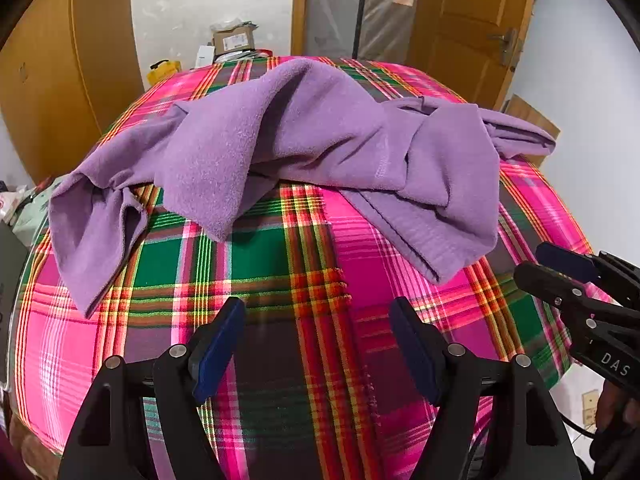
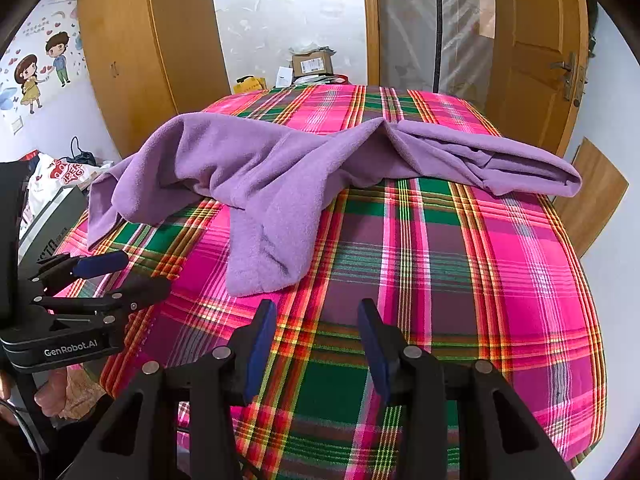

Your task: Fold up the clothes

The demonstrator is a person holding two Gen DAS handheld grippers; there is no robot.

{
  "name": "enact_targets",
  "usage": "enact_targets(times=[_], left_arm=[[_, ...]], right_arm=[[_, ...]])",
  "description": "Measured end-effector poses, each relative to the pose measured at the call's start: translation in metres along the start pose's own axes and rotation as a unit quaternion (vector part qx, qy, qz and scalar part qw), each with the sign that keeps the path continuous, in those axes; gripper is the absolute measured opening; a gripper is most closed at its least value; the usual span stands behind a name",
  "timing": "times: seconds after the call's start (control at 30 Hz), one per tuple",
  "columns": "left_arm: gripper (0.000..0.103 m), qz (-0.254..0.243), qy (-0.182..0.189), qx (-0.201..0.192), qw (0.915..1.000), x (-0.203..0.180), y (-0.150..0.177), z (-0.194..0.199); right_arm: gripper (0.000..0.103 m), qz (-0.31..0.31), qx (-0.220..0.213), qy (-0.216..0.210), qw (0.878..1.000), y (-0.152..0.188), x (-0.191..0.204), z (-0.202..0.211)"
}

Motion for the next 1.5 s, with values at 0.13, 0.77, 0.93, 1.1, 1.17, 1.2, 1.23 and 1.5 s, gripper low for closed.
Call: enact_targets(times=[0.13,0.77,0.93,1.1,1.17,1.2,1.23,1.5], left_arm=[[0.077,0.002,0.000,0.003,1.0000,-0.017,-0.006,-0.005],[0.077,0.027,-0.009,0.002,0.9996,-0.020,-0.014,-0.011],[0.077,0.037,-0.013,0.004,0.9992,-0.018,-0.015,-0.013],[0.077,0.028,-0.013,-0.004,0.9995,-0.019,-0.014,-0.009],[0.077,0.027,-0.012,-0.007,0.9995,-0.018,-0.014,-0.007],[0.077,0.028,-0.013,-0.008,0.9995,-0.017,-0.014,-0.007],[0.077,0.029,-0.014,-0.008,0.9995,-0.015,-0.014,-0.007],[0.077,0.043,-0.029,-0.009,0.9986,-0.002,-0.018,-0.009]], right_arm=[[0.043,0.001,-0.001,-0.001,1.000,0.000,0.001,0.001],[0.043,0.004,-0.006,-0.001,1.000,-0.001,0.003,0.004],[0.043,0.006,-0.007,0.000,1.000,-0.004,0.003,0.004],[0.043,0.008,-0.009,-0.003,1.000,-0.007,0.005,0.003],[0.043,0.010,-0.012,-0.007,1.000,-0.009,0.007,0.004],[0.043,0.012,-0.014,-0.009,1.000,-0.011,0.007,0.004],[0.043,0.014,-0.015,-0.010,1.000,-0.012,0.009,0.004],[0.043,0.030,-0.020,-0.013,0.999,-0.025,0.017,0.003]])
Point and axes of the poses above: each gripper's, at about its wrist camera, not at the fingertips, and z roughly against the way its jaws point, x to its left, y to its underside, the point moved 7 cm from there along -z, roughly the way its jaws point, and after that the axes turned 10 degrees about x, right-handed, at the moved point
